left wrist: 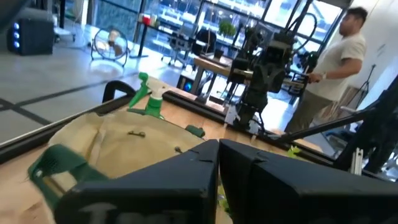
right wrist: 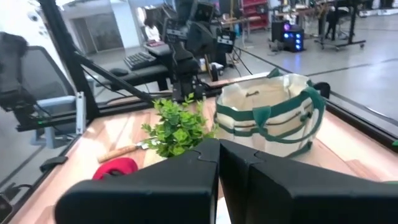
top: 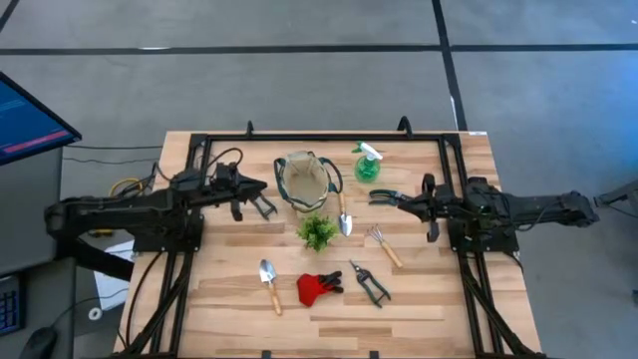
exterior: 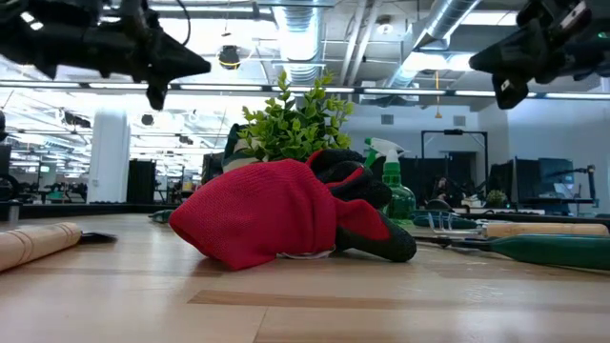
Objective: Pick & Place Garden tools in Gardening bag
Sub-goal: Put the green spray bottle into the brown gardening bag
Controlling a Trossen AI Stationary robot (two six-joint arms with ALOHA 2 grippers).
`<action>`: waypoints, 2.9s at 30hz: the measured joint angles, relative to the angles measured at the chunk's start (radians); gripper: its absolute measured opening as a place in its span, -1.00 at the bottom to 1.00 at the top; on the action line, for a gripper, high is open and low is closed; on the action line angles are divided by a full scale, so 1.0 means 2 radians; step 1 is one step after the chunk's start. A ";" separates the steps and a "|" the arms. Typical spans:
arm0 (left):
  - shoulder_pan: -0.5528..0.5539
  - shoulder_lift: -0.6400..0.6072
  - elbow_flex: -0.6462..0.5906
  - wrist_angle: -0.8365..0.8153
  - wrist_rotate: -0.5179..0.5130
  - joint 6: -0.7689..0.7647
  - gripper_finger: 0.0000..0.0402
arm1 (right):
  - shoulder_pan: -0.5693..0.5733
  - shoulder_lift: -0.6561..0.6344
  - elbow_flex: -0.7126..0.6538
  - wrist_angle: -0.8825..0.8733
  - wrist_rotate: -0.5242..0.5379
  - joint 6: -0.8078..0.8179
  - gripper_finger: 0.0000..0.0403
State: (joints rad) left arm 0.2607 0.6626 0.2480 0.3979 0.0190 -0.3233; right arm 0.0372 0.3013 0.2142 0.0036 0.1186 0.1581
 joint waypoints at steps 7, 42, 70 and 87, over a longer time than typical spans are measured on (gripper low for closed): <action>0.000 0.056 0.059 0.001 0.021 0.001 -0.99 | 0.000 0.059 0.049 0.001 0.009 0.000 -1.00; -0.007 0.065 0.133 0.038 0.021 0.001 -0.99 | 0.000 0.254 0.203 0.018 0.033 0.000 -1.00; -0.007 0.065 0.133 0.006 0.013 -0.028 -0.99 | -0.032 0.309 0.203 0.023 0.037 0.082 -1.00; -0.006 0.065 0.138 -0.078 -0.026 -0.038 -0.99 | -0.099 0.311 0.295 -0.143 0.037 0.106 -1.00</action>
State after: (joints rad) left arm 0.2478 0.7929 0.5231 0.2424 -0.0340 -0.3988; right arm -0.1605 0.9226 0.8041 -0.2821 0.1926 0.3693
